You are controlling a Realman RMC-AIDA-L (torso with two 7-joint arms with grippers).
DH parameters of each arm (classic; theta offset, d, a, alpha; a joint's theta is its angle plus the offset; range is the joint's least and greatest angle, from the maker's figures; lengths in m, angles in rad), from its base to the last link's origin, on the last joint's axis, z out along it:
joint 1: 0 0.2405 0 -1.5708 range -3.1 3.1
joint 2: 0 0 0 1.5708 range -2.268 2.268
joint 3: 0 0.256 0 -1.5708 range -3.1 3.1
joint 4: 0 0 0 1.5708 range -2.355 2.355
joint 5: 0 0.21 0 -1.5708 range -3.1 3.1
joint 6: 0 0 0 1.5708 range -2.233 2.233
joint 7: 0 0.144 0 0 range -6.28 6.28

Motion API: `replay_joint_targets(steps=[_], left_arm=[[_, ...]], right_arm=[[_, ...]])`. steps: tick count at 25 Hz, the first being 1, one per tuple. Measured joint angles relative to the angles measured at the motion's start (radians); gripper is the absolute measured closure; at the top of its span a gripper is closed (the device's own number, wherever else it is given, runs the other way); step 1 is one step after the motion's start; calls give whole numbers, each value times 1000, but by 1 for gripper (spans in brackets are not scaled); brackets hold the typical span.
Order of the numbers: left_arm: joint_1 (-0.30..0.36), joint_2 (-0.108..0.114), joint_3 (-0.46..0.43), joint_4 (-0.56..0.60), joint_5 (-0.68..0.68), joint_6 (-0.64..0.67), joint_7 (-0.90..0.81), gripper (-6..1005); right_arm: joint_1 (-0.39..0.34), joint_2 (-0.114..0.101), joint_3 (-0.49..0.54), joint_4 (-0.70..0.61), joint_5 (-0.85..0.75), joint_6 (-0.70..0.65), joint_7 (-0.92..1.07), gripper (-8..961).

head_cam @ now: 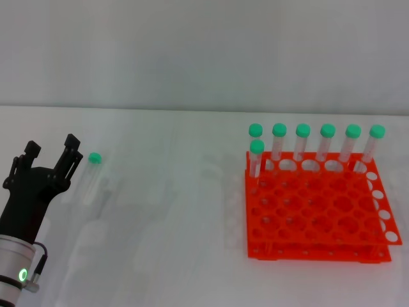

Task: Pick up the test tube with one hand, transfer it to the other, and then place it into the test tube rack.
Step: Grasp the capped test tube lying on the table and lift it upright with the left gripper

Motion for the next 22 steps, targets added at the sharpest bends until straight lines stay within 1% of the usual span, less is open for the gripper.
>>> replay_joint_targets(steps=[4, 9, 17, 22], left_arm=[[-4, 0, 0, 1, 0, 1, 5, 124], [2, 0, 0, 2, 0, 2, 22, 124], [29, -4, 0, 3, -46, -3, 49, 124], [50, 0, 0, 13, -63, -3, 56, 124]], right_arm=[[-1, 1, -32, -6, -1, 0, 3, 81], [3, 5, -35, -6, -1, -1, 5, 80], [-1, 16, -34, -7, 1, 7, 5, 81], [-2, 17, -28, -8, 8, 7, 8, 81]])
